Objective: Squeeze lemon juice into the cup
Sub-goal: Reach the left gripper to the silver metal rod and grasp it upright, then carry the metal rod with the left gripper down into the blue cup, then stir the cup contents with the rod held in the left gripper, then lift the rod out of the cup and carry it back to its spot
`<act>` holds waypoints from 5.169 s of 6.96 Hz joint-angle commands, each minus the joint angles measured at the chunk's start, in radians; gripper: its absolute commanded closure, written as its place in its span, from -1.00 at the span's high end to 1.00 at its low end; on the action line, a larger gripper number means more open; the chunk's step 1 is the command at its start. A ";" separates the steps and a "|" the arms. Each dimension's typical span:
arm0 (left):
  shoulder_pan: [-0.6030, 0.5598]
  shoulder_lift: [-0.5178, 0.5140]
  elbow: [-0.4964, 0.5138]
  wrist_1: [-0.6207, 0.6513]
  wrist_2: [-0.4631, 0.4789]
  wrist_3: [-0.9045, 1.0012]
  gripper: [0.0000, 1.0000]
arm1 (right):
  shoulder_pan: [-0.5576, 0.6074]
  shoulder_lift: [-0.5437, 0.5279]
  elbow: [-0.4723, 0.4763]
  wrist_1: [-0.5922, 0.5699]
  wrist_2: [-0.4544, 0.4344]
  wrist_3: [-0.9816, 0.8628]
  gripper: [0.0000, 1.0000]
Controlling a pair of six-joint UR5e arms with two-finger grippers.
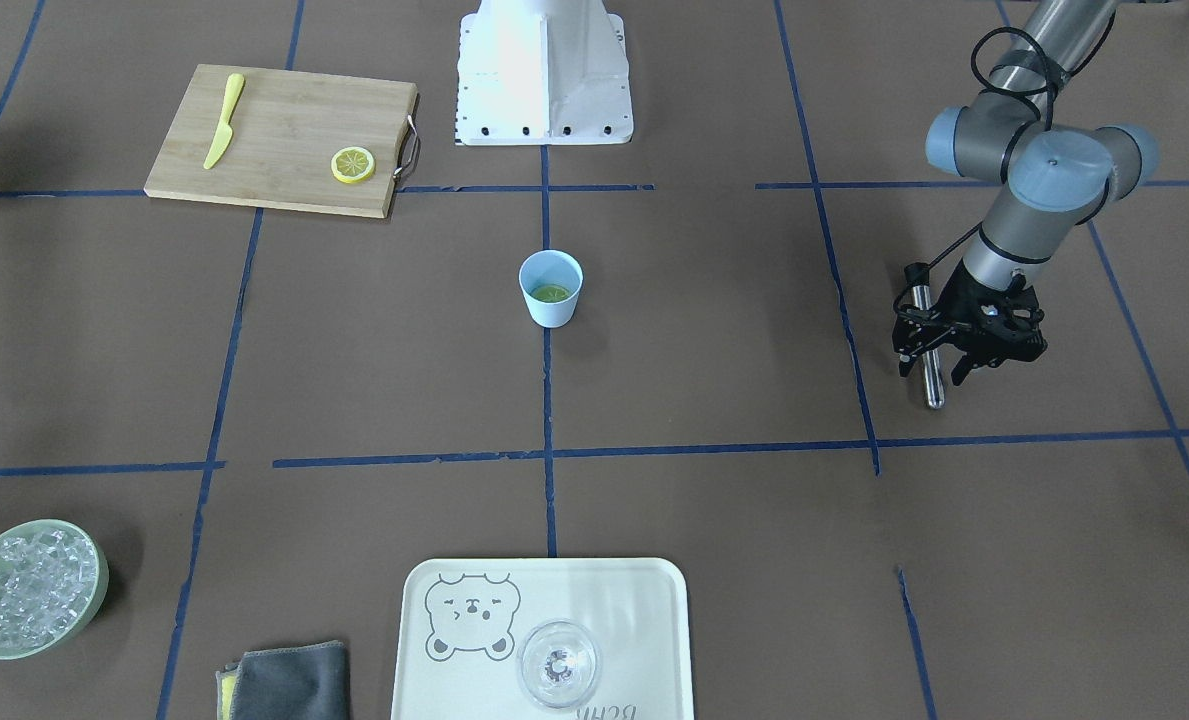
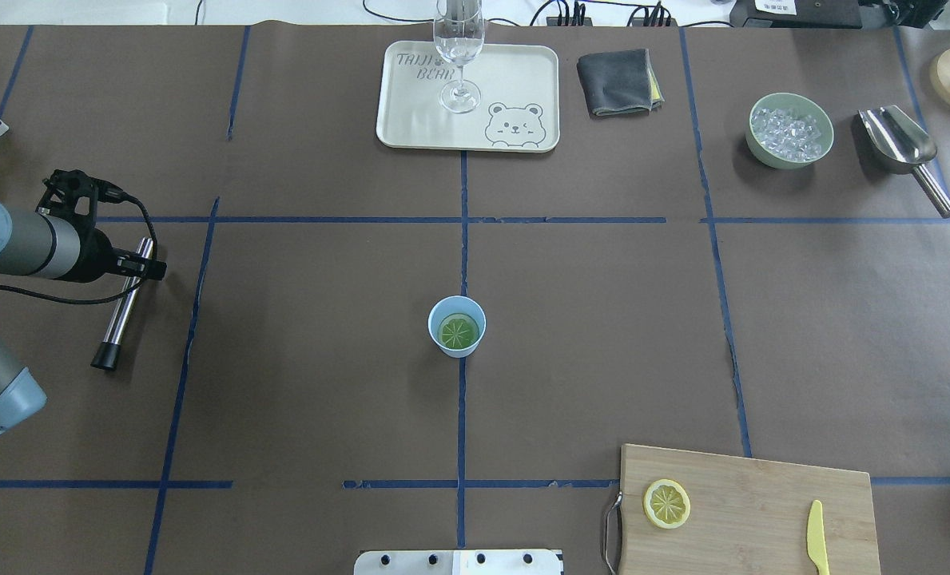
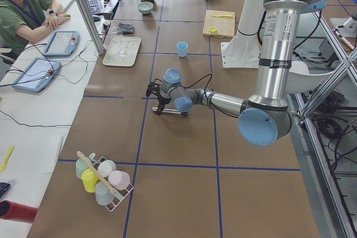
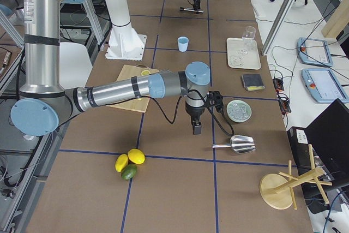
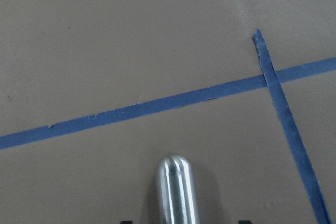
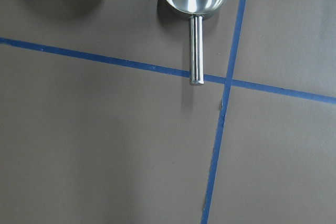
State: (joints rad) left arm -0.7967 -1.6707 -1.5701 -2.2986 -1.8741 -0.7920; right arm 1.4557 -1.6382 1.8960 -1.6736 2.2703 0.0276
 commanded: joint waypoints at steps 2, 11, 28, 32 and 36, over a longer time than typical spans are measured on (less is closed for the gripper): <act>0.001 -0.001 -0.014 -0.001 -0.002 0.000 -1.00 | 0.000 0.000 0.002 0.002 0.000 -0.002 1.00; -0.033 -0.151 -0.185 -0.428 0.200 0.182 -1.00 | 0.000 -0.009 -0.003 0.000 -0.002 -0.002 1.00; 0.498 -0.524 0.196 -0.952 0.768 0.264 -1.00 | 0.035 -0.028 -0.009 0.000 -0.009 0.003 1.00; 0.320 -0.506 0.004 -0.706 0.553 0.266 -1.00 | 0.035 -0.028 -0.024 0.000 -0.008 -0.003 1.00; -0.020 -0.330 -0.215 0.011 -0.070 0.211 -1.00 | 0.035 -0.037 -0.028 0.000 -0.006 -0.005 1.00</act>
State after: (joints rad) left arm -0.7175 -2.0473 -1.7110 -2.5296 -1.7602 -0.5791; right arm 1.4910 -1.6711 1.8680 -1.6736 2.2630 0.0232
